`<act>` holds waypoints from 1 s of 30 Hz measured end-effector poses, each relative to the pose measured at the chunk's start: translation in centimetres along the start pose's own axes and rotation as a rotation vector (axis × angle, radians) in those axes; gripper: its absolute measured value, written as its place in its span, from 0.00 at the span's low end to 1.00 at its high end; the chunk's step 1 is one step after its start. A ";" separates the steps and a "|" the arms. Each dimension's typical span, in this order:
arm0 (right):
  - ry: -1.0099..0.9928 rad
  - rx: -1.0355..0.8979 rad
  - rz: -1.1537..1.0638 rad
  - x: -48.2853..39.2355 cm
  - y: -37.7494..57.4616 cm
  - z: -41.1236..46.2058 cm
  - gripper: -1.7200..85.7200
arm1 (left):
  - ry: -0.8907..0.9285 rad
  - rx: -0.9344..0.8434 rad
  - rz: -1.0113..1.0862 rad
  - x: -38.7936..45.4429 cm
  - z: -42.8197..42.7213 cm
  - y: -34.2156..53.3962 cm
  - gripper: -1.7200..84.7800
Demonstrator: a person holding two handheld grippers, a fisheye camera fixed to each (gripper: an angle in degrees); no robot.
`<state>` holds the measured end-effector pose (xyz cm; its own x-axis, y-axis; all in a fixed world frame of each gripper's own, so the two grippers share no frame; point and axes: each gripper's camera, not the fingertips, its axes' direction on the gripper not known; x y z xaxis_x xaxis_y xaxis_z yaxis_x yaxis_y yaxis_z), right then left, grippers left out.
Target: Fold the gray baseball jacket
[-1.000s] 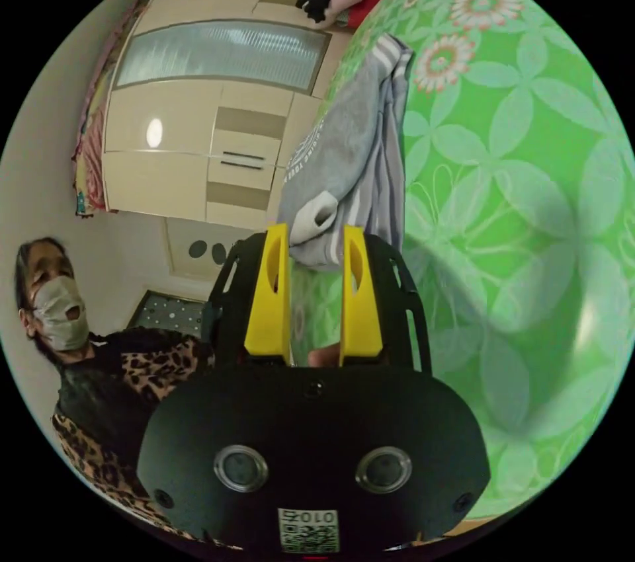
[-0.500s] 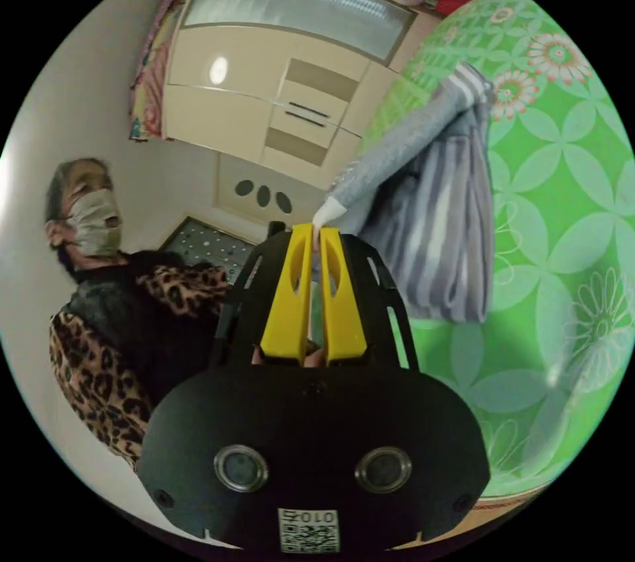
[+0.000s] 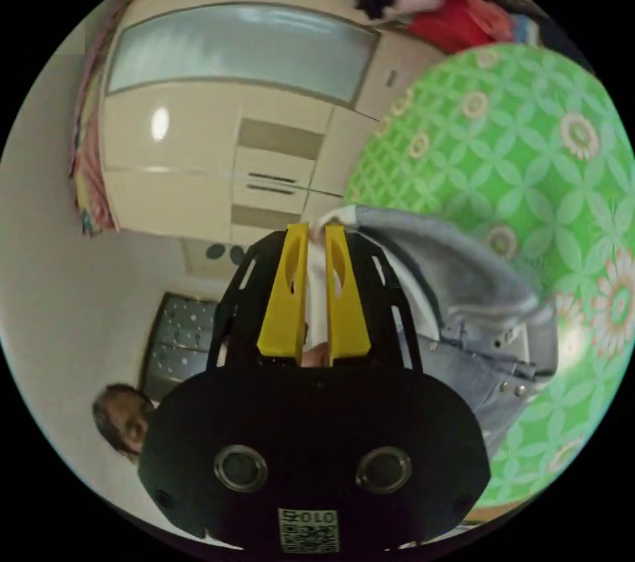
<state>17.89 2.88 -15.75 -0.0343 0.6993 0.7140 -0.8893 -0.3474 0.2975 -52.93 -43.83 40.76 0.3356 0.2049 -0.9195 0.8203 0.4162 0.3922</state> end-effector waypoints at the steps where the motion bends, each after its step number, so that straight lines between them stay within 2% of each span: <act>1: -0.025 0.010 -0.046 -0.1 0.3 -0.2 0.08 | -0.017 0.078 -0.107 -2.0 -1.7 -0.8 0.02; 3: -0.010 -0.005 -0.081 1.3 3.3 -1.1 0.08 | 0.092 0.126 -0.109 -3.2 -3.6 0.0 0.02; 5: 0.043 -0.029 -0.120 2.5 6.7 -2.3 0.07 | 0.034 0.013 0.004 -2.6 -4.1 2.1 0.02; 7: 0.059 -0.024 -0.178 3.7 11.2 -4.1 0.09 | -0.048 -0.213 0.160 -1.7 -3.0 7.0 0.02; 9: 0.094 0.034 -0.093 6.2 16.7 -6.3 0.16 | -0.067 -0.306 0.184 -1.9 -2.2 10.6 0.02; 11: 0.132 0.083 -0.035 7.6 19.9 -7.2 0.18 | -0.060 -0.350 0.216 -1.1 -0.9 12.5 0.02; 14: 0.069 0.079 -0.010 8.0 22.8 -6.5 0.18 | -0.027 -0.466 0.402 3.8 4.9 12.8 0.02; 16: 0.086 0.064 -0.022 7.2 24.0 -5.9 0.19 | -0.035 -0.664 0.638 9.7 12.3 13.1 0.02; 19: 0.282 0.006 0.016 5.9 26.1 -5.5 0.21 | -0.060 -0.830 0.902 16.7 20.6 14.2 0.03; 21: 0.306 0.019 0.032 5.3 28.3 -6.0 0.23 | -0.045 -0.904 0.969 18.4 24.7 15.2 0.04; 25: 0.354 0.110 0.082 5.7 31.6 -6.8 0.24 | -0.265 -0.992 1.074 17.2 31.9 16.5 0.06; 27: 0.336 0.164 0.102 6.4 32.6 -6.9 0.24 | -0.247 -1.019 1.058 16.8 33.2 16.3 0.07; 30: 0.298 0.142 0.124 7.8 32.0 -5.9 0.24 | -0.237 -1.116 1.022 15.2 35.7 17.5 0.08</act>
<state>-13.57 0.89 -4.43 -0.2888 0.7906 0.5399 -0.7983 -0.5101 0.3200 -16.93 -65.08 32.59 0.6753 0.7120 -0.1926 -0.5192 0.6443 0.5615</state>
